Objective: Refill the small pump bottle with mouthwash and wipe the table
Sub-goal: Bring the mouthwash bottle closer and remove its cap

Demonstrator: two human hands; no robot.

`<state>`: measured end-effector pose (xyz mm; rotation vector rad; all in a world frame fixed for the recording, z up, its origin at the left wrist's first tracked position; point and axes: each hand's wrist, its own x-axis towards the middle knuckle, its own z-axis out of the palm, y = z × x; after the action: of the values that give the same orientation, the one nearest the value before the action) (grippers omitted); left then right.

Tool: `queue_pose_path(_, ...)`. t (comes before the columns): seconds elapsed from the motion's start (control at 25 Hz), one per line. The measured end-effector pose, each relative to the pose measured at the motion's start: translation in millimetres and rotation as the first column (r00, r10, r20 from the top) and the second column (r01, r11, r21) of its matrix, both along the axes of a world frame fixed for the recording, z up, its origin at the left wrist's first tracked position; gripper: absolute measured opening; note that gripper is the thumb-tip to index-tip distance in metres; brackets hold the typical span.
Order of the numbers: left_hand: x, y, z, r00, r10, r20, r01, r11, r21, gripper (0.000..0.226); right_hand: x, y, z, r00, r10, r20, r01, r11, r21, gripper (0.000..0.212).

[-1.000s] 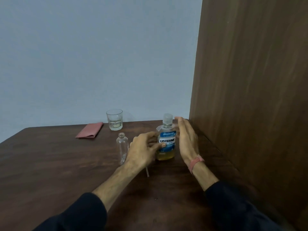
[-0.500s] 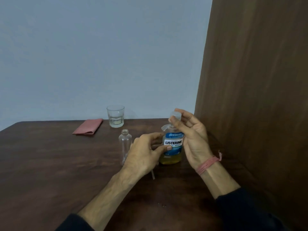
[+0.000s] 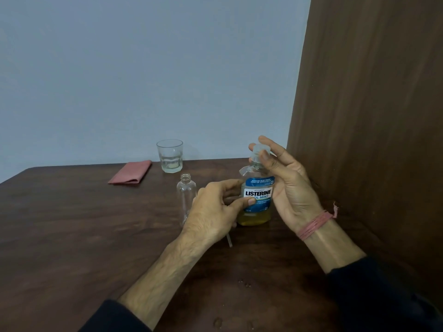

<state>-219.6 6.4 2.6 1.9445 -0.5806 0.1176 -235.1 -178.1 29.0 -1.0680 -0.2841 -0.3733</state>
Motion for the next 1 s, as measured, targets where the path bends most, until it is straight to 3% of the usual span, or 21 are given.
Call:
queue_pose_path(0.48,-3.1,0.8,0.6,1.0,-0.004,-0.002,0.004,1.0,-0.005,0.055,-3.9,-2.2,1.0,0.998,0.034,-0.056,-0.031,0.998,0.055,0.041)
queue_pose_path(0.8,-5.6,0.3,1.2,1.0,-0.002,0.001,0.002,1.0,0.004,0.058,-4.4,4.3,5.1,1.0,0.007,-0.029,-0.006,1.0,0.01,0.055)
queue_pose_path(1.0,-5.3,1.8,1.7,1.0,0.016,-0.002,-0.016,1.0,-0.002,0.054,-1.7,2.9,1.8,1.0,0.01,-0.03,-0.01,1.0,-0.015,0.045)
